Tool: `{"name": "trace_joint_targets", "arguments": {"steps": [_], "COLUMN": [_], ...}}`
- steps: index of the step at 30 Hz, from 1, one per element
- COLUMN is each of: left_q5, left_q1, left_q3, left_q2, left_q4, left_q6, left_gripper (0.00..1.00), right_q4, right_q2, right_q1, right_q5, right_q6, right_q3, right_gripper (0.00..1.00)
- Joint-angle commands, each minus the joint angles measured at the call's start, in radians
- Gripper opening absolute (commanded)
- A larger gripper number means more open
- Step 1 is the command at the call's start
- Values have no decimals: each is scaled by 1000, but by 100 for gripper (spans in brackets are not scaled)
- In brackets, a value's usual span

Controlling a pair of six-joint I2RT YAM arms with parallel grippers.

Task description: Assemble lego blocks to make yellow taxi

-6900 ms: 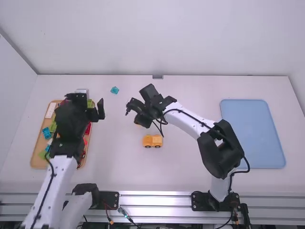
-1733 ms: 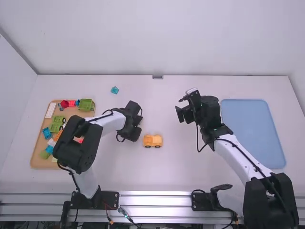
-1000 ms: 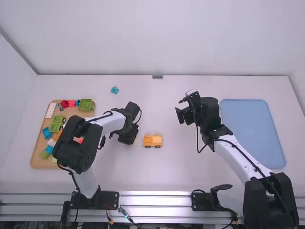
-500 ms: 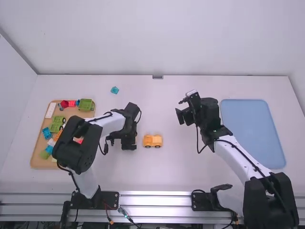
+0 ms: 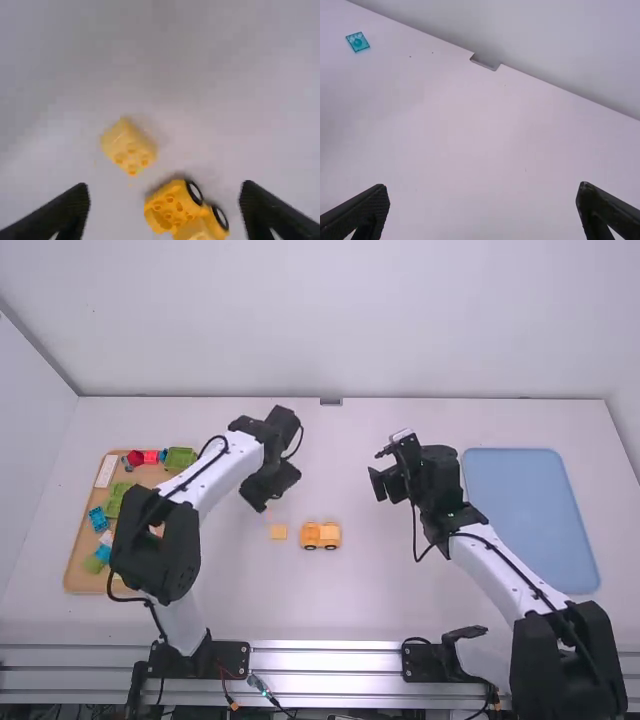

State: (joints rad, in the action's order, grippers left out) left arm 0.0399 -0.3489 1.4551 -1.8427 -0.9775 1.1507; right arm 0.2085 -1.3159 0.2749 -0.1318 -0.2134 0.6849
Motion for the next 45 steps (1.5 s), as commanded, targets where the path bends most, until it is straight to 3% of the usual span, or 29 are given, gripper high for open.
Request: {"name": "trace_joint_targets", "arguments": {"steps": [1, 4, 7, 12, 18, 20, 25, 32, 37, 41, 45], "left_q5": [34, -13, 53, 83, -290, -493, -744, -1011, -1078, -1069, -1072], "left_q1": [2, 1, 2, 6, 53, 108, 238, 396, 433, 432, 435], "left_q3": [90, 158, 198, 201, 172, 171, 127, -95, -312, -443, -572], "left_q2": [27, 27, 27, 27, 29, 29, 29, 29, 29, 26, 10], "left_q4": [-18, -20, -32, -30, -115, -208, -298, -212, 25, 209, 507], "left_q6": [-715, -1045, -1356, -1715, -2263, -2488, -2832, -3053, -3062, -2983, -2721], "left_gripper": [99, 99, 99, 99, 99, 99, 99, 99, 99, 99, 99], "right_q4": [6, 16, 17, 20, 16, 16, 20, 23, 19, 15, 16], "right_q2": [14, 14, 14, 14, 14, 14, 14, 14, 14, 14, 14], "right_q1": [-1, -1, -1, -1, -1, -1, -1, 10, 47, 81, 108], "right_q5": [2, -1, -1, -1, -1, -1, -1, -2, -1, -2, -2], "right_q6": [-1, 0, 0, 0, 0, 0, 0, 8, -6, -23, -24], "right_q3": [-6, -6, -6, -6, -6, -6, -6, -6, -6, -6, -6], "right_gripper": [99, 99, 99, 99, 99, 99, 99, 99, 99, 99, 99]}}
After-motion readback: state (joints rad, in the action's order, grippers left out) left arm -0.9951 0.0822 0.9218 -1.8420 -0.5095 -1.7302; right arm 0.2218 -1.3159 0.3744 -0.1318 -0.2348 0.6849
